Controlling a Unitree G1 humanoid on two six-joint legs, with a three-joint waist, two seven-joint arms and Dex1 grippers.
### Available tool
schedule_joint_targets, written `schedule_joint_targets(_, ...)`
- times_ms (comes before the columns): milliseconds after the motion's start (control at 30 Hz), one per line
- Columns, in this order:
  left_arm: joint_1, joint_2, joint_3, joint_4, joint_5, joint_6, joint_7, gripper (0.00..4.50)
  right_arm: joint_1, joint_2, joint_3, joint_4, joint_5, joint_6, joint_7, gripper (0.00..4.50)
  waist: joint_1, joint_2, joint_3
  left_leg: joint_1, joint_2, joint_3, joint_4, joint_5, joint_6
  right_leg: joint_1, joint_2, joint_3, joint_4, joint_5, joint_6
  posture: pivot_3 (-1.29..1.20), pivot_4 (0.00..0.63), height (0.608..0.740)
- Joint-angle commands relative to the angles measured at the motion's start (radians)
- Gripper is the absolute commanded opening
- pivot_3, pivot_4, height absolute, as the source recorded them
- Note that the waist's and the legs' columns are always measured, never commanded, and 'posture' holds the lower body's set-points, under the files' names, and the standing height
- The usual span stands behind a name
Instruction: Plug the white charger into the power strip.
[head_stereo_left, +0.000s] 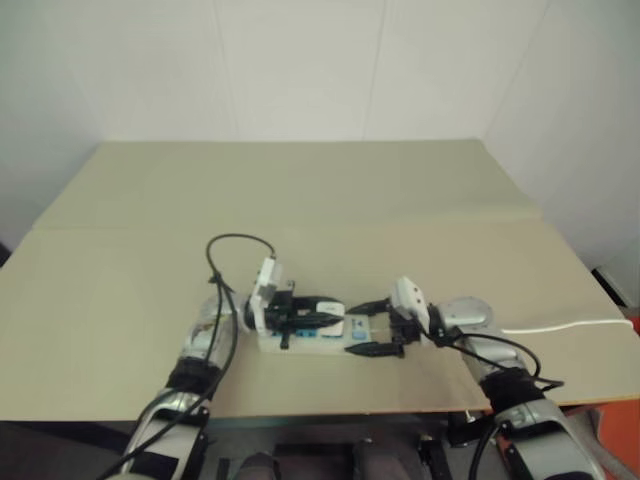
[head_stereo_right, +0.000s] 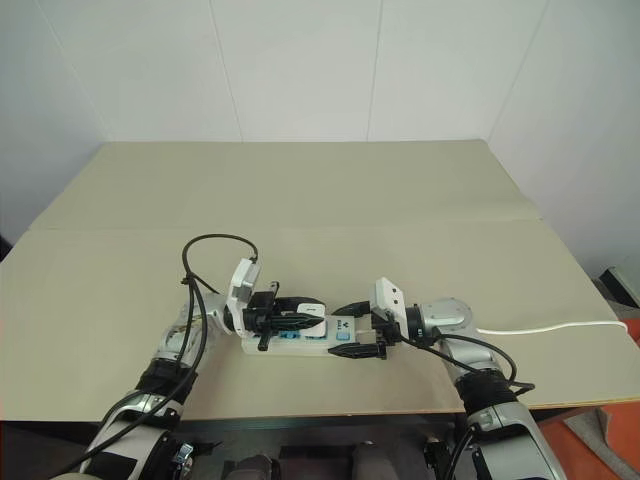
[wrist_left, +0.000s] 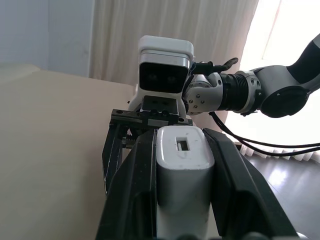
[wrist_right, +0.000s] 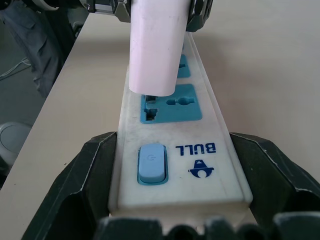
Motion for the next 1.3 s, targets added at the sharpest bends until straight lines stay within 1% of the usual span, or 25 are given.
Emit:
schedule_joint_targets(33, -0.016, -0.007, -0.003, 0.023, 0.022, -0.018, -0.001, 1.02, 0.017, 0.005, 0.036, -0.008, -0.021, 0.011, 0.013, 3.39, 0.000, 0.000, 0.000, 0.000, 0.000, 0.000, 0.000, 0.000, 0.000, 0.000, 0.000, 0.000, 0.000, 0.000, 0.000, 0.00, 0.150, 0.740)
schedule_joint_targets(133, -0.017, -0.012, -0.006, 0.034, 0.022, -0.021, -0.004, 1.02, 0.017, 0.005, 0.037, -0.008, -0.022, 0.010, 0.013, 3.39, 0.000, 0.000, 0.000, 0.000, 0.000, 0.000, 0.000, 0.000, 0.000, 0.000, 0.000, 0.000, 0.000, -0.001, 0.002, 0.00, 0.150, 0.740)
schedule_joint_targets(200, -0.016, -0.014, -0.007, 0.032, 0.020, -0.017, -0.008, 1.02, 0.017, 0.005, 0.038, -0.008, -0.023, 0.009, 0.013, 3.39, 0.000, 0.000, 0.000, 0.000, 0.000, 0.000, 0.000, 0.000, 0.000, 0.000, 0.000, 0.000, 0.000, -0.004, 0.006, 0.00, 0.150, 0.740)
schedule_joint_targets(367, -0.008, -0.016, -0.020, 0.033, 0.026, -0.008, -0.020, 1.02, 0.014, 0.006, 0.038, -0.003, -0.026, 0.006, 0.012, 3.39, 0.000, 0.000, 0.000, 0.000, 0.000, 0.000, 0.000, 0.000, 0.000, 0.000, 0.000, 0.000, 0.000, -0.004, 0.006, 0.00, 0.150, 0.740)
schedule_joint_targets(500, 0.013, -0.005, -0.040, 0.031, 0.057, -0.042, -0.042, 1.02, 0.014, 0.006, 0.037, -0.002, -0.026, 0.005, 0.011, 3.39, 0.000, 0.000, -0.001, 0.001, 0.000, 0.000, -0.001, 0.000, 0.000, 0.000, 0.000, 0.000, 0.000, -0.004, 0.006, 0.00, 0.150, 0.740)
schedule_joint_targets(767, 0.009, -0.011, -0.024, 0.066, 0.063, -0.056, -0.019, 1.02, 0.008, 0.007, 0.036, 0.009, -0.031, -0.003, 0.011, 3.39, -0.001, 0.001, -0.002, 0.001, 0.000, 0.000, -0.001, 0.000, 0.000, 0.001, 0.000, 0.001, 0.000, -0.004, 0.007, 0.00, 0.150, 0.740)
schedule_joint_targets(900, 0.002, 0.004, -0.007, 0.095, 0.069, -0.064, 0.002, 1.02, 0.006, 0.009, 0.035, 0.013, -0.033, -0.005, 0.011, 3.39, -0.001, 0.002, -0.003, 0.004, 0.000, 0.000, -0.001, 0.000, 0.000, 0.003, 0.000, 0.001, 0.000, -0.004, 0.007, 0.00, 0.150, 0.740)
schedule_joint_targets(1033, 0.006, 0.026, 0.004, 0.086, 0.056, -0.045, -0.001, 1.02, 0.006, 0.010, 0.034, 0.015, -0.036, -0.006, 0.010, 3.39, -0.004, 0.002, -0.003, 0.011, 0.000, 0.000, -0.003, 0.000, 0.000, 0.012, 0.000, 0.000, -0.002, -0.006, 0.008, 0.00, 0.150, 0.740)
schedule_joint_targets(1300, 0.021, 0.048, 0.008, 0.063, 0.060, -0.013, 0.030, 1.02, 0.011, 0.016, 0.033, 0.018, -0.044, -0.013, 0.008, 3.39, -0.014, 0.002, -0.003, 0.012, 0.001, 0.000, -0.004, 0.000, 0.000, 0.012, 0.001, 0.000, -0.002, -0.006, 0.007, 0.00, 0.150, 0.740)
